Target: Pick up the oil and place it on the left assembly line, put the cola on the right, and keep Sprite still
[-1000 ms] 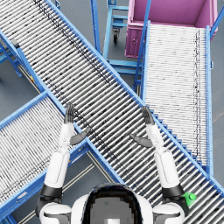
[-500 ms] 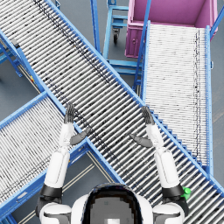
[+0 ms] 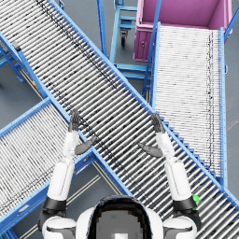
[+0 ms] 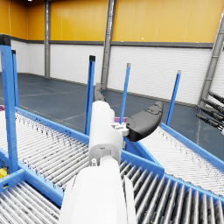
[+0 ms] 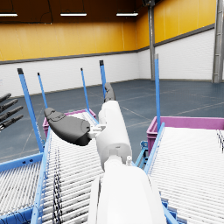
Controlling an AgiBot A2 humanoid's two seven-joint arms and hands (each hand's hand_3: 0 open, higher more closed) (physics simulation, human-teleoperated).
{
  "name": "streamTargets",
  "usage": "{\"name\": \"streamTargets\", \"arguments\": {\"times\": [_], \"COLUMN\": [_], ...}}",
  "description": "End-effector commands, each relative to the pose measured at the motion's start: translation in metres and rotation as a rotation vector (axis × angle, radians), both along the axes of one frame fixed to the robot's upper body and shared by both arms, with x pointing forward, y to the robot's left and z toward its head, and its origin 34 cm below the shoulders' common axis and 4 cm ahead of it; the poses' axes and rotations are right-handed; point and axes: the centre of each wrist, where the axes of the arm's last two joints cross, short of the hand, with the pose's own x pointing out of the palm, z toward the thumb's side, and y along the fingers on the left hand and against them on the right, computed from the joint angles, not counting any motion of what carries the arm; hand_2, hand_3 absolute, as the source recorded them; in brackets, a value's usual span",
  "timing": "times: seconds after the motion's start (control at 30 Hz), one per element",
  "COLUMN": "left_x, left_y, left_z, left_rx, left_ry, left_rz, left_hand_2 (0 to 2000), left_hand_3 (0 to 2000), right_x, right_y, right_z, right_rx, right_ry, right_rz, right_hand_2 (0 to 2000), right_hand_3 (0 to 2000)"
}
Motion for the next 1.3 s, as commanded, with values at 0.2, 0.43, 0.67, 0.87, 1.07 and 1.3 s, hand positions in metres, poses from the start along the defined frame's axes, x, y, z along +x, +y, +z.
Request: {"name": "streamTargets", "arguments": {"times": [0.2,0.43,0.67,0.87,1.07,1.3], "left_x": [0.0,0.0,0.001,0.004,0.005,0.009], "left_y": [0.0,0.0,-0.004,-0.006,-0.001,0.01], "left_z": [0.0,0.0,-0.001,0.026,0.049,0.066], "left_rx": [0.0,0.0,-0.001,-0.054,-0.1,0.013], "left_ry": [0.0,0.0,-0.031,-0.204,-0.3,-0.398], "left_rz": [0.0,0.0,-0.034,-0.067,-0.044,0.093], "left_hand_2": [0,0,0,0,0,0], "left_hand_3": [0,0,0,0,0,0], "right_x": [0.0,0.0,0.002,0.003,0.007,0.008], "right_y": [0.0,0.0,0.003,0.007,0.0,-0.01], "right_z": [0.0,0.0,-0.003,0.02,0.038,0.052], "right_rx": [0.0,0.0,0.022,0.124,0.18,0.074], "right_ry": [0.0,0.0,-0.005,-0.133,-0.2,-0.305], "right_rz": [0.0,0.0,-0.02,-0.083,-0.127,-0.253], "right_hand_2": [0,0,0,0,0,0], "right_hand_3": [0,0,0,0,0,0]}}
